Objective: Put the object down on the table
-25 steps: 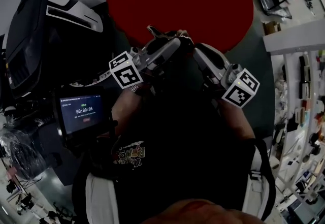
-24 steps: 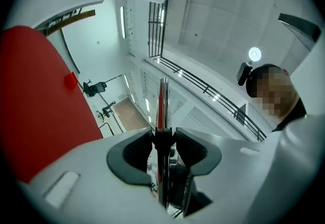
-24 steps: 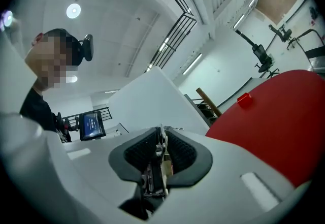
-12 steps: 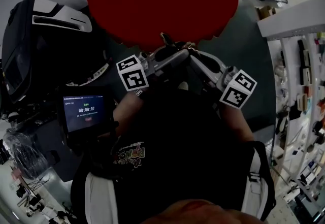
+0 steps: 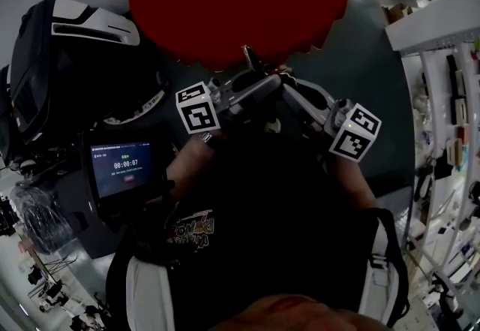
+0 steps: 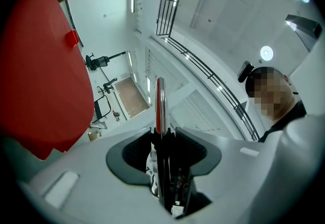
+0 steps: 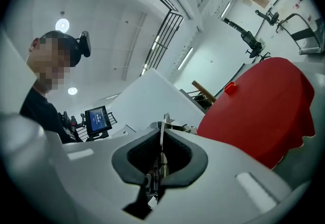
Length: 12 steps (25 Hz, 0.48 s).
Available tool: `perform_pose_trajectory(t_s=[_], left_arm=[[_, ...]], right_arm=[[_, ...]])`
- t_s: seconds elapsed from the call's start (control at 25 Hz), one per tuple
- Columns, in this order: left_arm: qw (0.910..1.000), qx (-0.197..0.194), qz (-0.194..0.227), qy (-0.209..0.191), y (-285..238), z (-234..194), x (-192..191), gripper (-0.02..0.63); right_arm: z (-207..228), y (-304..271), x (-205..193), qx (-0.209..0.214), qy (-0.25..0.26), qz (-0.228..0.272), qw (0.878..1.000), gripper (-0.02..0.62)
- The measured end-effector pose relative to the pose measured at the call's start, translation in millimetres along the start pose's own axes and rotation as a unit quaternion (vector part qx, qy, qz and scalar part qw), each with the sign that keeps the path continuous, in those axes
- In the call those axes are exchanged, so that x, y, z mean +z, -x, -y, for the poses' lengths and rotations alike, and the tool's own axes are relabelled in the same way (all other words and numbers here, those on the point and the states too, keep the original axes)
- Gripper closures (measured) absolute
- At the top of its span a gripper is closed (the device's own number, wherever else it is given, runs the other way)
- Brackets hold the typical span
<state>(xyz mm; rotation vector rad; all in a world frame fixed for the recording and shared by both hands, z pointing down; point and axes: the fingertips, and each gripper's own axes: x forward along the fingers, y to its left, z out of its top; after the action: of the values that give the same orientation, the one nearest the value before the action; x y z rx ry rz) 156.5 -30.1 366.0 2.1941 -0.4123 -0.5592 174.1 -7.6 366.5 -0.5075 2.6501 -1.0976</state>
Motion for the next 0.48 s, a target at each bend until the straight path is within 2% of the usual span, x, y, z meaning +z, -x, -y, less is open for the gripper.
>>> perform_pose_trajectory(t_s=[0.2, 0.36, 0.48], left_arm=[[0.9997, 0.012, 0.022, -0.005, 6, -6, 8, 0.449], [0.9992, 0.022, 0.032, 0.002, 13, -12, 10, 0.448], [0.9993, 0.018, 0.031, -0.007, 14, -10, 12, 0.448]], right_arm=[[2, -10, 1, 0.012, 0.026, -0.021, 0.999, 0.578], [5, -17, -3, 0.02, 0.02, -0.033, 0.999, 0.58], [3, -18, -1, 0.029, 0.016, -0.031, 0.999, 0.58]])
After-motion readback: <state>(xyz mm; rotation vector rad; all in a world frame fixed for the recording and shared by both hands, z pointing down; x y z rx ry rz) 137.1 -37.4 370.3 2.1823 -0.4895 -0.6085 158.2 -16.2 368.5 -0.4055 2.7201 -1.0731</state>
